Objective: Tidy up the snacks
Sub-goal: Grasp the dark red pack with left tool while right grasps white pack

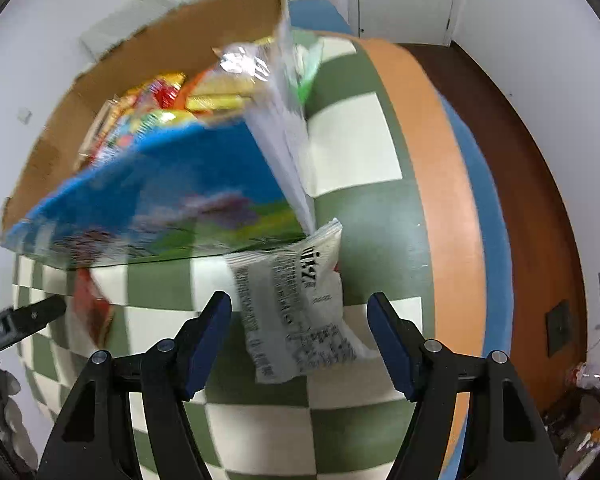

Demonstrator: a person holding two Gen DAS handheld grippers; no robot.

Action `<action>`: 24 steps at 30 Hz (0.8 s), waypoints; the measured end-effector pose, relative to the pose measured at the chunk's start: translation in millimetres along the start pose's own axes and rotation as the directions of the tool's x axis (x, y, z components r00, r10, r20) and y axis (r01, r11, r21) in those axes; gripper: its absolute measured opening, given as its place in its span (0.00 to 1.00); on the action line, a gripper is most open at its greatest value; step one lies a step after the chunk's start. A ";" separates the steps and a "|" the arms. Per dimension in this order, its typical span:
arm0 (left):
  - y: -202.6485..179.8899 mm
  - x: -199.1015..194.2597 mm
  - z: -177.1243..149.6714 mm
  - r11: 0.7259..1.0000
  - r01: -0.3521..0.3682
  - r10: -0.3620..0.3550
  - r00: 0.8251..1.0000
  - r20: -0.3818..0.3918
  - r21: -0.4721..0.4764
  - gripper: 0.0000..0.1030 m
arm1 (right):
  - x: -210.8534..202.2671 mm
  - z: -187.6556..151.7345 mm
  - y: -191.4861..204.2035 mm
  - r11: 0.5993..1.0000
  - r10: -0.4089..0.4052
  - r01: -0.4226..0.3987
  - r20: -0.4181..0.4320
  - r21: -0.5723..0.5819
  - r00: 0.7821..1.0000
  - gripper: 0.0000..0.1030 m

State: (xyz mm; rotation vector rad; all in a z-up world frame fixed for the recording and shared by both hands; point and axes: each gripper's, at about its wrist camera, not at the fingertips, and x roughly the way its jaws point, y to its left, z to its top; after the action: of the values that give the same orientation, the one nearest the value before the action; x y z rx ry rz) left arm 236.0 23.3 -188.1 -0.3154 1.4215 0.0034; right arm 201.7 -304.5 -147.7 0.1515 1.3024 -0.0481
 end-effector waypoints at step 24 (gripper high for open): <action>28.6 37.5 -101.5 0.982 -0.044 0.075 0.984 -0.165 0.181 0.58 | 34.9 -81.3 41.9 0.991 0.068 -0.086 -0.176 -0.099 0.982 0.59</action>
State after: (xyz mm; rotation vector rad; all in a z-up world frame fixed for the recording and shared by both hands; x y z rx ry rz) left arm 138.0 21.7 -242.2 -0.1279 1.5893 -0.1028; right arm 138.3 -250.1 -198.7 0.1171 1.4677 0.1023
